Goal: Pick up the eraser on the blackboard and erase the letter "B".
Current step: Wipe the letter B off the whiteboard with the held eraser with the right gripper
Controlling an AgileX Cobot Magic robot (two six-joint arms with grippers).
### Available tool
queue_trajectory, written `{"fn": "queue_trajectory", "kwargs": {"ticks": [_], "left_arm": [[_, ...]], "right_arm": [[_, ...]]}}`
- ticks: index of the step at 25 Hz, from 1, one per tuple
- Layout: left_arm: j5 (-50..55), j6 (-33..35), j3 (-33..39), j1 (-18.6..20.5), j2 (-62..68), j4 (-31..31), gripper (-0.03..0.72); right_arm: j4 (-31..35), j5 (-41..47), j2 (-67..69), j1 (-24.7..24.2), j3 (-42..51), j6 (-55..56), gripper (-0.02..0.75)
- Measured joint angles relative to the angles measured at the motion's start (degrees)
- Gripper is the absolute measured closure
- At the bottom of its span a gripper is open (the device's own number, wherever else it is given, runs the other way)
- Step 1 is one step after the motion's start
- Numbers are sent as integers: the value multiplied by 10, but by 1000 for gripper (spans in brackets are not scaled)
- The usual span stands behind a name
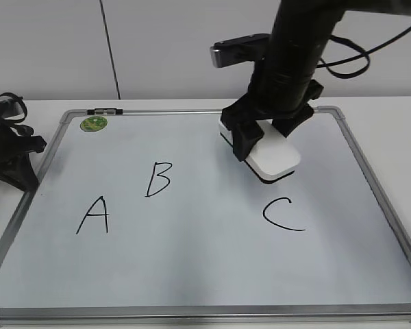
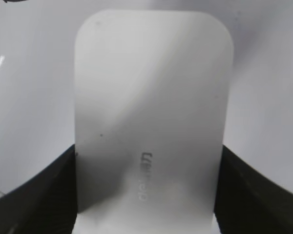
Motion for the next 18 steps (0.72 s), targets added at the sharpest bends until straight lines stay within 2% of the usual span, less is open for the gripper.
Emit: {"fn": "queue_trajectory", "kwargs": {"ticks": [10, 18], "left_arm": [[0, 0, -1, 0, 0, -1, 647], [0, 0, -1, 0, 0, -1, 647]], "right_arm": [[-5, 11, 153, 34, -190, 7, 192], [-5, 12, 234, 54, -255, 17, 192]]}}
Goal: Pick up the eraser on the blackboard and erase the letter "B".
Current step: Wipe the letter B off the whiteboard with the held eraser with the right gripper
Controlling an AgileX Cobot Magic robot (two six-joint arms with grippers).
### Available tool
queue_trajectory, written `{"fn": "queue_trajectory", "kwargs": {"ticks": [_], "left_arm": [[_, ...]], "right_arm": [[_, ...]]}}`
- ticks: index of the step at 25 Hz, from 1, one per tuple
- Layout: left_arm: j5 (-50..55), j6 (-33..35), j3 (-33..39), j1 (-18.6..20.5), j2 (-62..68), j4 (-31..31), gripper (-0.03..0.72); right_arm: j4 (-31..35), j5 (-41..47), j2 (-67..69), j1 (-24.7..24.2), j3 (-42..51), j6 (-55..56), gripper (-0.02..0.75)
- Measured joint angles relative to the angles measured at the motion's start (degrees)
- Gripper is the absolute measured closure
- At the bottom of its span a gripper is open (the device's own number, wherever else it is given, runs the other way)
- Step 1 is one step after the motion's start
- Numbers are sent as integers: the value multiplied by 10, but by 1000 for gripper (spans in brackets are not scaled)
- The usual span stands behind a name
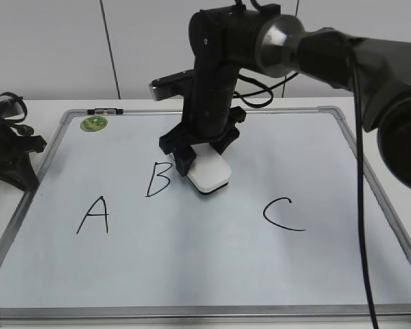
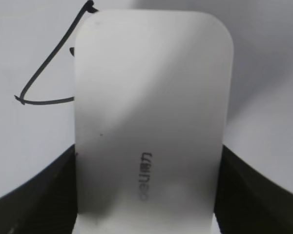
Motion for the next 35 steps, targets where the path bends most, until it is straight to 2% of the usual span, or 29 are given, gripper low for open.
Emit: {"fn": "queue_trajectory", "kwargs": {"ticks": [8, 28, 35], "left_arm": [[1, 0, 0, 0, 0, 0, 646], [1, 0, 0, 0, 0, -1, 646], [1, 0, 0, 0, 0, -1, 646]], "right_arm": [[0, -1, 30, 14, -10, 1, 192], [-10, -124, 54, 14, -10, 2, 195], [-10, -135, 54, 14, -10, 2, 195]]}}
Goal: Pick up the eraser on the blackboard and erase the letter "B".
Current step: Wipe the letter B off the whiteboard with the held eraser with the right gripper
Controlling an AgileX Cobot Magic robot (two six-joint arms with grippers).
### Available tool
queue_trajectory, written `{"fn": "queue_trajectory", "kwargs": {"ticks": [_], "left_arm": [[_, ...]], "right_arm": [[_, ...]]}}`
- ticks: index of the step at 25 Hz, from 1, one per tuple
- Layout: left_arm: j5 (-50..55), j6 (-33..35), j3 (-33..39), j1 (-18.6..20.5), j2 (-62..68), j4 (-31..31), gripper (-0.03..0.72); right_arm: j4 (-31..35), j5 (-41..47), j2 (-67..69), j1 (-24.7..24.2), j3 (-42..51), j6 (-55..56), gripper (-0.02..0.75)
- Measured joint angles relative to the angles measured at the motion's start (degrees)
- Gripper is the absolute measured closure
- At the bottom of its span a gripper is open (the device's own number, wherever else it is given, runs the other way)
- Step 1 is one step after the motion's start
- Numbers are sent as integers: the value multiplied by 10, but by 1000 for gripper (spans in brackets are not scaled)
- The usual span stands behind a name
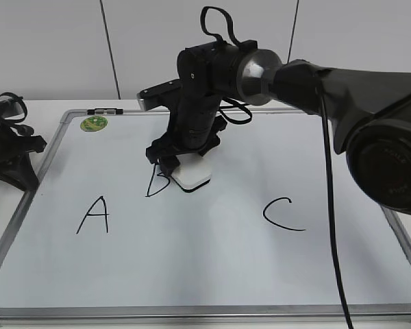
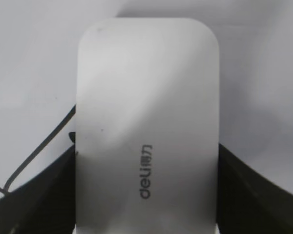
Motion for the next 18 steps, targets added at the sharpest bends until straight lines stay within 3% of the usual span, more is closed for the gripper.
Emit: {"fn": "queue_trajectory", "kwargs": {"ticks": [12, 18], "left_arm": [[0, 0, 0, 0, 0, 0, 642], [0, 0, 0, 0, 0, 0, 642]], "right_arm": [[8, 1, 0, 1, 0, -71, 195], [9, 11, 0, 23, 0, -83, 196]]}}
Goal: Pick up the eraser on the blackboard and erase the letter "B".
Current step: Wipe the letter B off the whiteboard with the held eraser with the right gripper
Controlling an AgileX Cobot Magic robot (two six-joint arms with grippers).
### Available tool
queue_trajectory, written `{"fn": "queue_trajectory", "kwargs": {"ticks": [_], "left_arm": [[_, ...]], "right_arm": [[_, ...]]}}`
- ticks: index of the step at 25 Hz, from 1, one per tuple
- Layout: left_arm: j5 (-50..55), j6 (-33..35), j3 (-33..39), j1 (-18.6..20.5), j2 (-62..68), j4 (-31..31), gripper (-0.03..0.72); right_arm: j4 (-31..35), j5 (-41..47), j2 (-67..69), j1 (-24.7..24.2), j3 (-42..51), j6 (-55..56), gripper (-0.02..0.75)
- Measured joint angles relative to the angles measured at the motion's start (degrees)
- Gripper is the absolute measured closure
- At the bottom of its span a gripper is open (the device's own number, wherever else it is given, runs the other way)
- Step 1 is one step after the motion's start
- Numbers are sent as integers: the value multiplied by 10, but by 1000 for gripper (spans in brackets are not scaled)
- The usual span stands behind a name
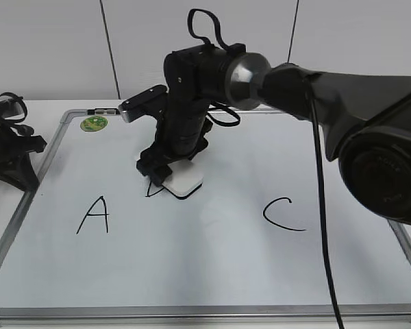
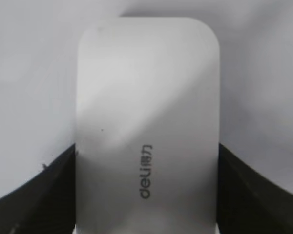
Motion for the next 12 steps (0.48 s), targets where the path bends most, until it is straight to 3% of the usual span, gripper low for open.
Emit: {"fn": "queue_trajectory", "kwargs": {"ticks": [12], "left_arm": [[0, 0, 0, 0, 0, 0, 642]], "right_arm": [[-12, 3, 0, 68, 0, -3, 196]]}}
